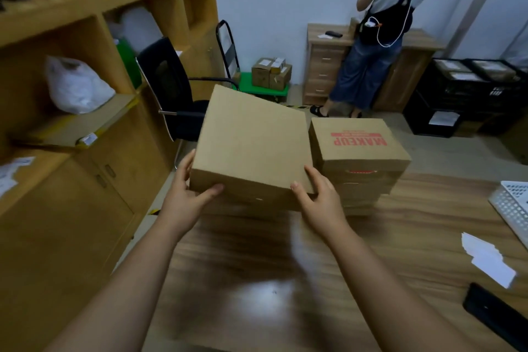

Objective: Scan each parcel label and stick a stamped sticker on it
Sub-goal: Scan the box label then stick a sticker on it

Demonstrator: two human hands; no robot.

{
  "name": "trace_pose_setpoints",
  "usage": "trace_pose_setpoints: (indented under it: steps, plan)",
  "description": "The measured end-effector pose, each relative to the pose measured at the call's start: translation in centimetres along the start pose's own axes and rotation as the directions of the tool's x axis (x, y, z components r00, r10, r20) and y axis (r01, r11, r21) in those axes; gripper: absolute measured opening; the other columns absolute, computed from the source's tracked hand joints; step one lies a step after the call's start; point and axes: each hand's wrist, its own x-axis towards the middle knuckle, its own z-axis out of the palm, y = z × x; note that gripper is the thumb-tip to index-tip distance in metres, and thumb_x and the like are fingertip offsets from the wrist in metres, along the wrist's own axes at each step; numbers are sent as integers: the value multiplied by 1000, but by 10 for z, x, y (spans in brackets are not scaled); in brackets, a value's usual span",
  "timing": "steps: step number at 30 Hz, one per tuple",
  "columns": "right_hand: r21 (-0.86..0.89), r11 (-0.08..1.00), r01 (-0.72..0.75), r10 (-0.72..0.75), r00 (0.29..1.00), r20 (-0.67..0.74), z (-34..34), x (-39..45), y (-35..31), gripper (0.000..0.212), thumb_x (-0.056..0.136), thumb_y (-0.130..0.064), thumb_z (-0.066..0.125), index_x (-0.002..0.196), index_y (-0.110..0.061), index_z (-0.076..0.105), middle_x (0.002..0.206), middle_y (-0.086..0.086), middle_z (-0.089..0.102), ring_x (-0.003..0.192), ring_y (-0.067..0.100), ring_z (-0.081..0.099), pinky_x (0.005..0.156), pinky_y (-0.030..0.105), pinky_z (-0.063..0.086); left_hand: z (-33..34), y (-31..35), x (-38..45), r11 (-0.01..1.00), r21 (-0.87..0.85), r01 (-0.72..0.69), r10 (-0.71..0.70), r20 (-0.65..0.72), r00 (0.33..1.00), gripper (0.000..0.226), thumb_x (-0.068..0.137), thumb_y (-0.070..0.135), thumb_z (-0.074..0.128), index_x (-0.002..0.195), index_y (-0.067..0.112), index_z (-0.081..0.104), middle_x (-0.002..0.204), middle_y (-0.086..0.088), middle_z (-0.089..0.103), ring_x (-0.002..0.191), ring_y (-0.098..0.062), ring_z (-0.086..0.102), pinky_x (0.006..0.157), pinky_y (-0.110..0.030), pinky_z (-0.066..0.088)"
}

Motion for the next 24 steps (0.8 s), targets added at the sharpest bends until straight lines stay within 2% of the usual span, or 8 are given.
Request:
trace_pose_setpoints:
  steps: [3,5,8,11,14,17,21,24]
  plan:
    - [51,999,16,-17,1000,17,-18,-37,19,57,95,-39,59,147,-24,42,146,0,43,135,14,41,109,27,34,10,16,-43,995,-85,-48,50,15,999,92,76,13,78,149,40,30,137,14,48,115,3,52,101,-27,47]
    - [69,998,0,-3,999,49,-26,-60,34,56,95,-36,60,146,-22,43,144,3,45,133,16,44,112,34,37,17,20,-70,994,-102,-45,46,9,999,93,68,20,80,146,43,35,140,8,49,118,-2,53,99,-28,48]
    - [79,996,-52,38,986,163,-37,-95,60,55,95,-33,62,144,-20,44,142,4,49,126,13,47,105,30,41,30,21,-113,996,-28,-81,81,-20,997,87,66,24,83,136,57,43,144,6,45,126,-11,50,106,-37,46]
    - [22,998,-55,48,967,250,-46,-118,76,54,95,-33,63,143,-15,46,139,5,49,121,13,49,99,25,41,44,20,-148,984,131,-118,122,-19,992,82,72,21,82,129,63,41,147,10,34,131,-12,40,109,-32,39]
    - [-25,1000,-10,13,991,133,-58,-121,74,50,94,-32,63,139,-13,51,135,7,50,124,20,50,105,31,41,60,22,-169,971,194,-142,146,-8,989,82,71,23,82,129,62,40,147,8,32,131,-11,38,108,-32,40]
    - [57,997,48,-51,997,56,-79,-120,57,46,95,-39,59,137,-19,54,131,0,52,121,16,52,105,38,45,80,19,-185,948,280,-149,142,47,989,84,72,17,85,128,64,41,146,9,27,133,-10,32,112,-37,38]
    - [117,993,-5,-12,990,141,-86,-119,45,52,96,-49,53,143,-29,45,137,-2,46,128,14,46,109,42,42,114,2,-197,921,361,-146,83,185,979,84,74,10,82,127,63,44,148,17,18,134,-6,30,115,-38,36]
    - [78,994,-80,65,981,184,-72,-121,54,59,95,-46,56,149,-28,38,147,5,41,134,19,43,112,44,39,135,-20,-197,884,391,-257,163,258,952,92,68,6,85,124,66,44,146,22,18,132,1,34,112,-32,40]
